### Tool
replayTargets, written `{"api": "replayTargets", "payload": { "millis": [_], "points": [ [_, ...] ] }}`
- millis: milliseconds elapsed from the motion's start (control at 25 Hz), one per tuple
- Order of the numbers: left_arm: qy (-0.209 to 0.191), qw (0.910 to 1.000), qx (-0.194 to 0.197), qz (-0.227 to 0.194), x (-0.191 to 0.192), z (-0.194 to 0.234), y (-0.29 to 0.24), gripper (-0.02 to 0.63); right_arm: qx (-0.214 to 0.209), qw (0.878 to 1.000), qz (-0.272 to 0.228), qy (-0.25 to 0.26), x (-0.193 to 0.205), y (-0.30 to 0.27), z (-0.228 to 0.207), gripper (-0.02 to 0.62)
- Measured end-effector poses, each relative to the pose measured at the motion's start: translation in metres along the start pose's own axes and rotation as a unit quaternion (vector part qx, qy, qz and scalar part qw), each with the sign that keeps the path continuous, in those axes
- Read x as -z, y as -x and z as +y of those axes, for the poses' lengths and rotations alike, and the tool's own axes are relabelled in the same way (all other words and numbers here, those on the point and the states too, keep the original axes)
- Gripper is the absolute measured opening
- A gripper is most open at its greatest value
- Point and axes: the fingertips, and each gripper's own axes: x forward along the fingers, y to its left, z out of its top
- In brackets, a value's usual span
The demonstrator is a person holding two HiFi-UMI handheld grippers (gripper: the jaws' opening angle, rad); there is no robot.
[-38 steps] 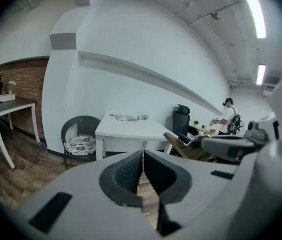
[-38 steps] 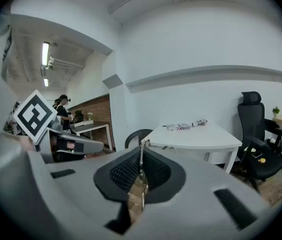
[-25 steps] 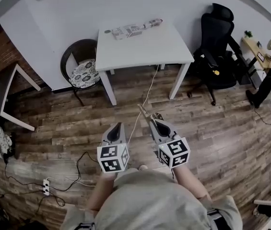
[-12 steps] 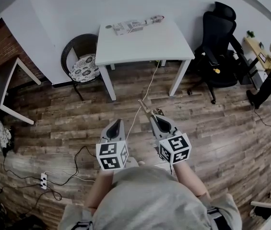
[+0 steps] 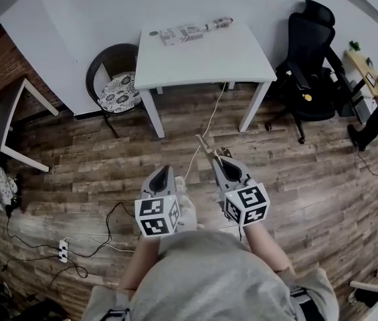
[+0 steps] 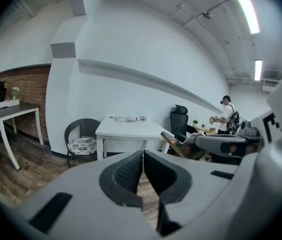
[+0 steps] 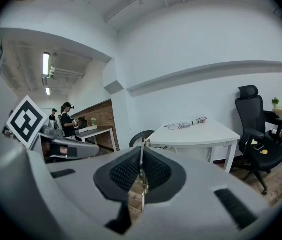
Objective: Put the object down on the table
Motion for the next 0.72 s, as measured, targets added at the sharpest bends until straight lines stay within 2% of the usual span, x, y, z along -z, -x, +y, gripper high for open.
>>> {"api": "replayTargets", "payload": {
  "millis": [360,720],
  "points": [
    [0.003,1.0000,0.008,0.003,-0.021,0.029,-0.065,0.011,0.010,1.000,0.000,0.000,-0.013,-0.064,-0.032,0.008],
    [0.002,0.9998,0.022,0.000,-0.072,0.067,-0.148,0.011,0.017,1.000,-0.002,0.007,-0.054,-0.152,-0.068,0.008]
  ]
}}
